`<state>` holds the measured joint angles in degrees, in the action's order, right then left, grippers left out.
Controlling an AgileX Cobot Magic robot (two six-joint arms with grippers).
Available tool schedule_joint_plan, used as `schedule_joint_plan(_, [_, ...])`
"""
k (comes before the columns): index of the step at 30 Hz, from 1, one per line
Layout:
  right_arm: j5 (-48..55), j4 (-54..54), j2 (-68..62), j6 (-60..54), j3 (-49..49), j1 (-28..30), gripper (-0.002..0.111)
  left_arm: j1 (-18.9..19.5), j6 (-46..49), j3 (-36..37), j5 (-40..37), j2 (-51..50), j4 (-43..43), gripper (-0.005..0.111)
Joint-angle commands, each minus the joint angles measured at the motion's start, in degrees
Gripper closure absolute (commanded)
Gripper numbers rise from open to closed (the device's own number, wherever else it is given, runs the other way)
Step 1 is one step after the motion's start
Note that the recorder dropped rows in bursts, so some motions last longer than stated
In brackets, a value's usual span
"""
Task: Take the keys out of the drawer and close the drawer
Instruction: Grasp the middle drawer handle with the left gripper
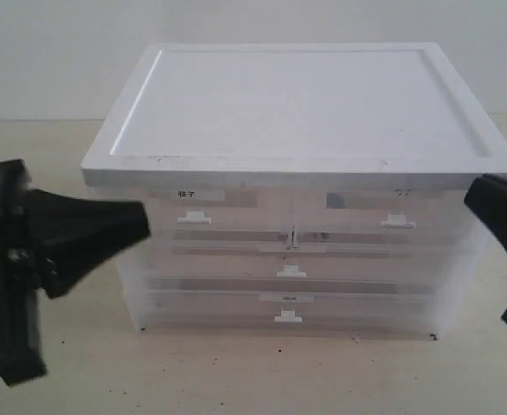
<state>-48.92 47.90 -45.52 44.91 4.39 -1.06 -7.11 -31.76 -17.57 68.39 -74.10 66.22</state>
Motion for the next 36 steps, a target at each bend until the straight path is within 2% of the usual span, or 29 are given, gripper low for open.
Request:
schedule_joint_plan(1, [-6.09, 3.61, -7.09, -2.54, 0.33, -0.12, 0.109, -13.50, 15.62, -3.53, 1.58, -10.24, -2.41, 0.100])
schedule_joint_plan(3, [-6.21, 3.61, -9.00, -2.87, 0.33, -0.12, 0.109, -18.37, 20.54, -4.87, -2.78, -13.20, -6.73, 0.093])
schedule_joint_plan(7, [-6.43, 3.40, -10.60, -3.55, 0.33, -0.12, 0.109, -24.90, 29.27, -7.46, -11.51, -17.00, -15.76, 0.073])
schedule_joint_plan(9, [-6.53, 3.40, -10.63, -3.67, 0.33, -0.12, 0.109, -28.04, 32.90, -9.41, -15.54, -19.00, -17.00, 0.066])
schedule_joint_plan(13, [-6.56, 3.36, -10.63, -4.25, 0.33, -0.12, 0.109, -33.82, 38.83, -12.53, -22.09, -22.99, -22.04, 0.066])
schedule_joint_plan(17, [-6.56, 3.26, -10.63, -4.51, 0.33, -0.12, 0.109, -37.64, 56.36, -13.14, -22.68, -25.69, -34.59, 0.066])
schedule_joint_plan(21, [-6.56, 3.26, -10.63, -4.51, 0.33, -0.12, 0.109, -41.30, 68.55, -13.14, -22.14, -25.84, -46.68, 0.066])
schedule_joint_plan(25, [-6.56, 3.26, -10.63, -4.51, 0.33, -0.12, 0.109, -43.18, 78.38, -13.14, -23.69, -26.65, -53.35, 0.066])
schedule_joint_plan(36, [-6.56, 3.01, -10.63, -4.62, 0.33, -0.12, 0.109, -43.43, 83.37, -13.14, -17.88, -30.37, -54.95, 0.066])
